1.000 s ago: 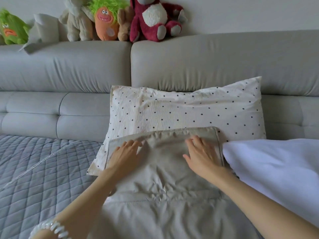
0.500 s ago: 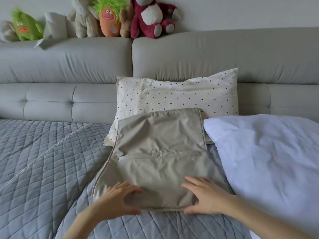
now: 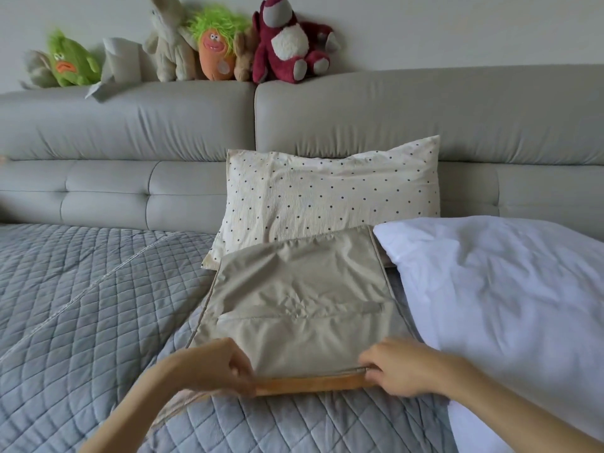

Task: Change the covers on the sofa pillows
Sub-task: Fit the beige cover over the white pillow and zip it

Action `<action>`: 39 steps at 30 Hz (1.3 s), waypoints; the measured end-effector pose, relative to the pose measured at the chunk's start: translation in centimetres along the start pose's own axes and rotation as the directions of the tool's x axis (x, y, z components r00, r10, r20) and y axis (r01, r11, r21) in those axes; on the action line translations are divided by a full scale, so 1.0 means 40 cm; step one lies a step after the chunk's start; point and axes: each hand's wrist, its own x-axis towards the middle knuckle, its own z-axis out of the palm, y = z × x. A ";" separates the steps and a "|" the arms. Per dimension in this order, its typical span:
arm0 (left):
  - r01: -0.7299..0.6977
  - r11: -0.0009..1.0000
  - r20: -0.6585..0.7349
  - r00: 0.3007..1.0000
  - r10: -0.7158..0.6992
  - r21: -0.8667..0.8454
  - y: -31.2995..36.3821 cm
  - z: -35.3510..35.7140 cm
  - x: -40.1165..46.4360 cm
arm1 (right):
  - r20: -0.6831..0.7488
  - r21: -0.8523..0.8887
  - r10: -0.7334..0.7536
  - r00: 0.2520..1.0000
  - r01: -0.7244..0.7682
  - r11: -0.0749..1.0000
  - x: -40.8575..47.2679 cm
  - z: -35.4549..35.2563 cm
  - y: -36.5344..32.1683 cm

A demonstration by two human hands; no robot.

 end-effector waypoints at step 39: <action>0.175 0.984 -0.852 0.511 -0.113 -0.026 -0.017 -0.034 0.309 | -0.506 0.284 0.214 0.835 -0.073 0.956 0.268 0.055 0.068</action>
